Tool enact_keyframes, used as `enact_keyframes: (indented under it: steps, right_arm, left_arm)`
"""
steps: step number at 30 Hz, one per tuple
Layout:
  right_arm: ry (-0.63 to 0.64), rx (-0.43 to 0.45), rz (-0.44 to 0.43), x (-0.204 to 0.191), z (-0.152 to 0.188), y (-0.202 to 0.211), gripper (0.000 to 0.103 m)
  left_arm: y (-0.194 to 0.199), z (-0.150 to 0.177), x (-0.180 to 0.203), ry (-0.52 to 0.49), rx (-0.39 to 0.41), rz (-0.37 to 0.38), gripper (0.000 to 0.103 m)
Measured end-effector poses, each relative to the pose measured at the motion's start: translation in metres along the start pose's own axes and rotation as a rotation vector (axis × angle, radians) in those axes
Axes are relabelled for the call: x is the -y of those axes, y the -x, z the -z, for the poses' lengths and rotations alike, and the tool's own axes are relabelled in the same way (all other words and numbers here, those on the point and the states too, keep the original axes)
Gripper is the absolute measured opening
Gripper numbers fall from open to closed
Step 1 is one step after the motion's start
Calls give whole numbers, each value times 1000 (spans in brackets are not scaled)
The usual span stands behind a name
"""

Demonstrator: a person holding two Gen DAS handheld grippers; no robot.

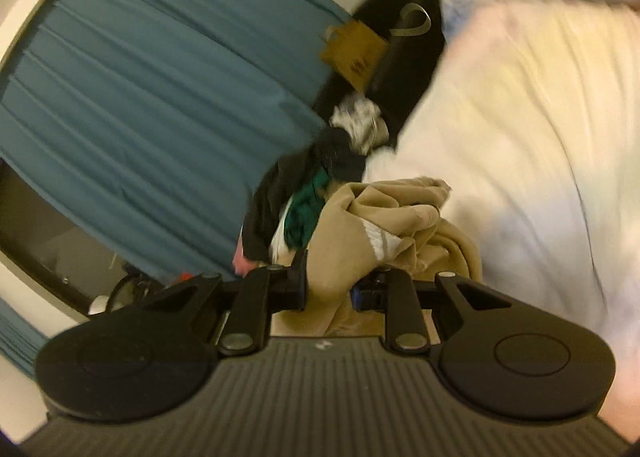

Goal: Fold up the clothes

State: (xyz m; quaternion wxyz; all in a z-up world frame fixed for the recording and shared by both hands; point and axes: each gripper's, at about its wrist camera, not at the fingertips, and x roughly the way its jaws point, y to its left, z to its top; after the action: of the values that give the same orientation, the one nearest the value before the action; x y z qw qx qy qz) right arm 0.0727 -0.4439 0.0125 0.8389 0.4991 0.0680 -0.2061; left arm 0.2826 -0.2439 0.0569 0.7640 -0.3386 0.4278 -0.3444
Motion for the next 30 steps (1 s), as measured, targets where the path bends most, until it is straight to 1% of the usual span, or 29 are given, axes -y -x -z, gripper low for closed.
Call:
enact_keyframes:
  steps: [2, 3, 5, 7, 8, 11, 14, 16, 18, 21, 24, 26, 27, 30]
  right_arm:
    - [42, 12, 10, 14, -1, -15, 23]
    - [64, 18, 15, 21, -2, -23, 23]
    - [71, -28, 47, 50, 8, -35, 23]
    - [78, -74, 78, 78, 19, -47, 23]
    - [62, -104, 103, 91, 30, -52, 23]
    - [34, -154, 122, 122, 59, -41, 23]
    - [20, -176, 129, 137, 81, -24, 23]
    - [-19, -195, 150, 149, 94, -18, 23]
    - [-64, -223, 179, 158, 104, -17, 23]
    - [-79, -241, 203, 156, 108, -8, 24]
    - [-27, -263, 258, 135, 102, 4, 25]
    - [24, -269, 277, 119, 98, 17, 25]
    - [50, -266, 275, 110, 95, 23, 25]
    - [144, -252, 263, 79, 91, 47, 25]
  left_arm:
    - [-29, 6, -6, -16, 3, 12, 42]
    - [-38, 13, -16, -24, -4, 1, 42]
    - [-56, 27, -38, -40, -20, -23, 41]
    - [-63, 43, -62, -79, -63, -67, 41]
    - [-66, 51, -73, -101, -86, -85, 41]
    - [-61, 72, -96, -159, -116, -102, 40]
    - [-44, 92, -112, -228, -133, -131, 41]
    - [-38, 103, -121, -261, -141, -152, 42]
    - [-31, 113, -130, -289, -149, -183, 47]
    - [-17, 122, -130, -355, -149, -222, 49]
    - [-3, 122, -110, -409, -157, -262, 53]
    - [11, 122, -93, -451, -150, -257, 56]
    - [19, 122, -84, -470, -142, -254, 61]
    - [50, 125, -55, -535, -109, -242, 69]
